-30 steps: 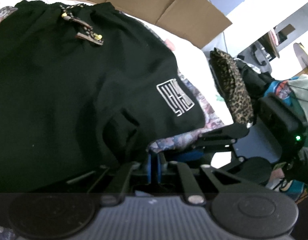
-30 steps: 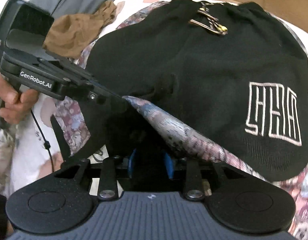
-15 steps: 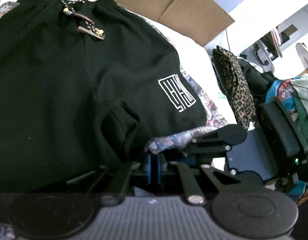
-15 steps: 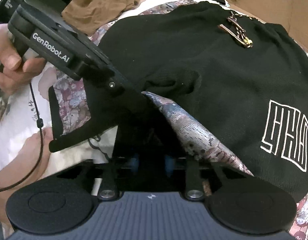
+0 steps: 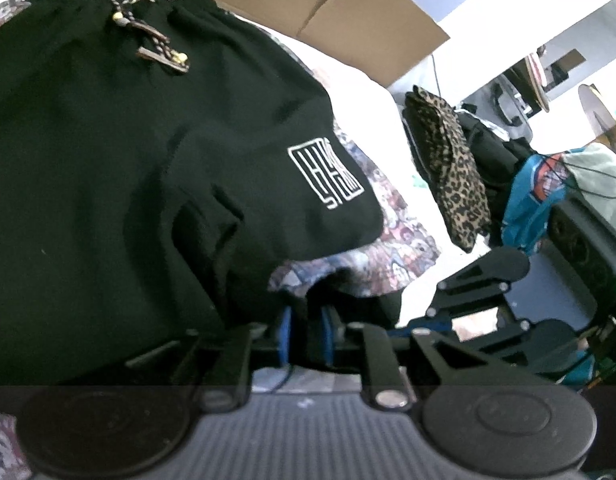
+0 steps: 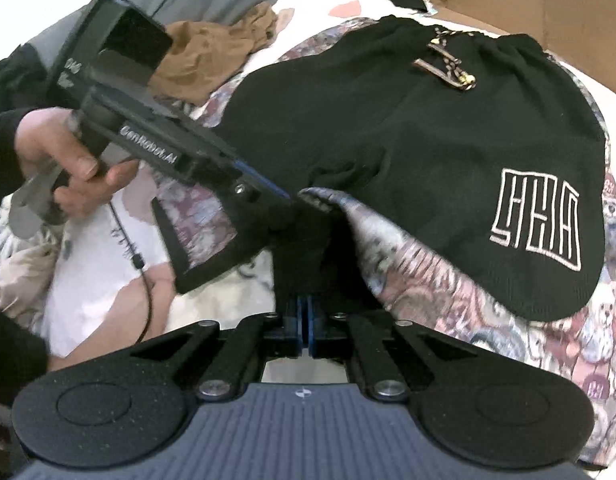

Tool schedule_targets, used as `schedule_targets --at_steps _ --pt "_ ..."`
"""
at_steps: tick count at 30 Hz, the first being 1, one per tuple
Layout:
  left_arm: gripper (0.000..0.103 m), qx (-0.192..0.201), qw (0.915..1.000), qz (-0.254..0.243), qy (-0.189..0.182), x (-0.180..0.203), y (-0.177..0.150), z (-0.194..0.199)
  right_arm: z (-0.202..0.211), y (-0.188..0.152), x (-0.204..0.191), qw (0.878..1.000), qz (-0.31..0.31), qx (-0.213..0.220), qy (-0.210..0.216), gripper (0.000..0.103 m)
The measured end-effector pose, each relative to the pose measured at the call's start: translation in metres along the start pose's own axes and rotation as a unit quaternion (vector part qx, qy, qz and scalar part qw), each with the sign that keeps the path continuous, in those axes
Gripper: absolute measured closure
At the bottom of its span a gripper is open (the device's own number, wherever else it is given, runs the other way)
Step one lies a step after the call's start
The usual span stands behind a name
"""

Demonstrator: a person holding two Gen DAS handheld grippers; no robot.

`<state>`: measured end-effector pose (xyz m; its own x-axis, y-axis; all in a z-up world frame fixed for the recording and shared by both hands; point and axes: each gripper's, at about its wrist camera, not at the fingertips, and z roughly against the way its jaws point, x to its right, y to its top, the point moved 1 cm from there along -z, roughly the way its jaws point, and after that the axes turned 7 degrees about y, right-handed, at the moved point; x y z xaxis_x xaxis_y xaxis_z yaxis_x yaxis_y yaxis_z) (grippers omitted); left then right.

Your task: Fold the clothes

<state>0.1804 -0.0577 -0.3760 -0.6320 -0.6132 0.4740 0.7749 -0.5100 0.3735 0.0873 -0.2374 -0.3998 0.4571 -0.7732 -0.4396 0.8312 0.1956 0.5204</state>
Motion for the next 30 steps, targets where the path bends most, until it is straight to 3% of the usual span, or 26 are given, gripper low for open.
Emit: schedule_targets --at_steps 12,16,19,21,26,30 --pt "0.084 -0.025 0.9996 0.016 0.000 0.008 -0.021 -0.011 -0.009 -0.034 -0.001 0.998 -0.019 -0.061 0.014 0.102" --pt "0.084 -0.026 0.9994 0.024 0.007 0.004 -0.022 -0.018 -0.006 -0.027 0.001 0.998 -0.026 -0.055 0.023 0.099" --pt "0.084 -0.023 0.9995 0.021 0.004 0.003 -0.022 -0.017 -0.005 -0.018 0.001 0.998 -0.033 -0.044 0.032 0.087" --pt "0.086 -0.021 0.9996 0.019 0.003 0.003 -0.022 -0.017 -0.008 -0.012 0.002 0.998 -0.037 -0.039 0.028 0.073" --pt "0.094 -0.013 0.9997 0.018 -0.007 0.002 -0.023 -0.013 -0.023 0.000 0.014 0.997 -0.066 -0.030 0.031 0.071" --pt "0.096 -0.008 0.9997 0.015 -0.019 0.003 -0.022 -0.010 -0.041 0.000 0.034 0.992 -0.112 -0.037 0.046 0.071"
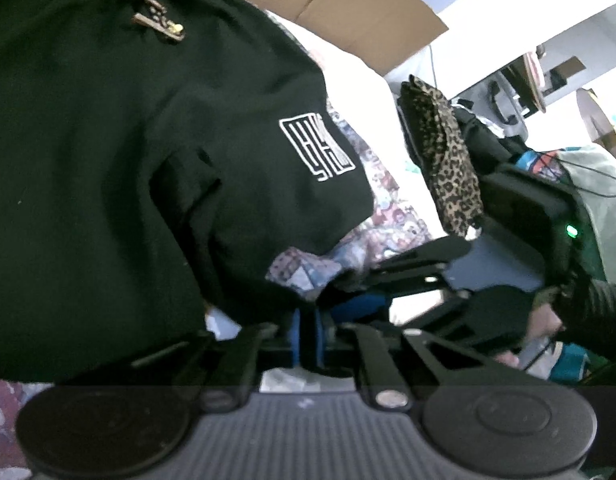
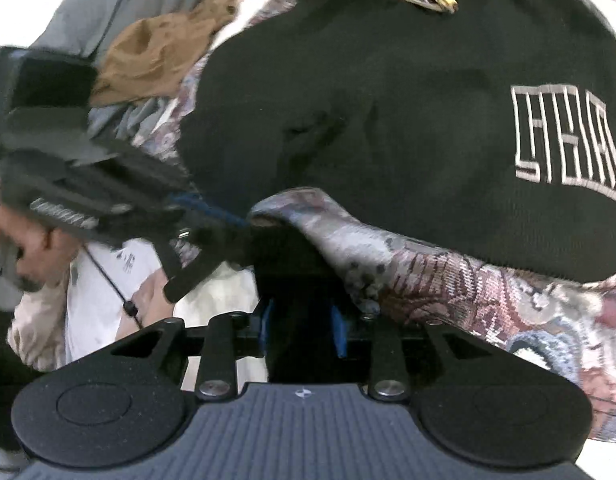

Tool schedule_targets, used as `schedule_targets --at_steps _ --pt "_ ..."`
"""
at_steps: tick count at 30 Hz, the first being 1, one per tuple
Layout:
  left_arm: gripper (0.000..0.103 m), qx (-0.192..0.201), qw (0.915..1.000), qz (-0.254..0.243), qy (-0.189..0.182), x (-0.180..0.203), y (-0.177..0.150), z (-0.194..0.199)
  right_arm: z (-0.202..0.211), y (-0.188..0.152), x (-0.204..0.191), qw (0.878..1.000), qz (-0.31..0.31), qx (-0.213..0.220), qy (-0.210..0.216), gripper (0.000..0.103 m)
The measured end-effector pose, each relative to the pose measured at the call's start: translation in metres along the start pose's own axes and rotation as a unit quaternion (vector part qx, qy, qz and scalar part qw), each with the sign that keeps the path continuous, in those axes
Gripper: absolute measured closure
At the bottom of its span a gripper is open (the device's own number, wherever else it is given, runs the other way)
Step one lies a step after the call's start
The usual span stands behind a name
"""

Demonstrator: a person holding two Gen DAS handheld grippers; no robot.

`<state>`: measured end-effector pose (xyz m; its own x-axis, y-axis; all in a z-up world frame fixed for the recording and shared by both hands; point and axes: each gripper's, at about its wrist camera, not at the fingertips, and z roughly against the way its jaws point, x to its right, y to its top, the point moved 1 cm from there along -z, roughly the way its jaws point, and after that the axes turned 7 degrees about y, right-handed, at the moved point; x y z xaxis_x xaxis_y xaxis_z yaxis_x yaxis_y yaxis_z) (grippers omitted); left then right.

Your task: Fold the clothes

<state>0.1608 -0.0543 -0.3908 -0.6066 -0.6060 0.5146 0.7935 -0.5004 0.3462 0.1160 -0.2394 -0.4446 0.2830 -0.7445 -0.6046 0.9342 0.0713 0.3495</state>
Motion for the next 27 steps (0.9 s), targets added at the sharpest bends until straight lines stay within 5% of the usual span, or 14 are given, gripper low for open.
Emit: schedule_targets --at_steps 4,6,9,14,18,27 --pt "0.097 -0.001 0.9999 -0.007 -0.008 0.002 -0.001 0.003 -0.001 0.001 0.005 0.999 -0.024 0.016 0.031 0.073" --pt "0.098 0.000 0.9999 -0.009 -0.010 0.003 -0.001 0.005 0.000 -0.001 0.006 0.999 -0.031 0.020 0.036 0.097" --pt "0.098 0.004 0.9999 -0.003 -0.014 0.004 -0.002 0.011 0.010 -0.004 0.003 0.998 -0.030 0.029 0.040 0.101" --pt "0.097 0.008 0.9999 0.005 -0.005 0.007 -0.007 0.023 0.032 -0.010 -0.010 0.997 -0.020 0.049 0.055 0.103" --pt "0.087 0.000 0.9999 0.016 0.003 0.005 -0.013 0.025 0.044 -0.016 -0.021 0.996 -0.010 0.052 0.068 0.103" --pt "0.078 -0.028 0.9980 0.056 -0.002 -0.007 -0.022 0.018 0.035 -0.031 -0.030 0.997 0.018 0.015 0.073 0.103"
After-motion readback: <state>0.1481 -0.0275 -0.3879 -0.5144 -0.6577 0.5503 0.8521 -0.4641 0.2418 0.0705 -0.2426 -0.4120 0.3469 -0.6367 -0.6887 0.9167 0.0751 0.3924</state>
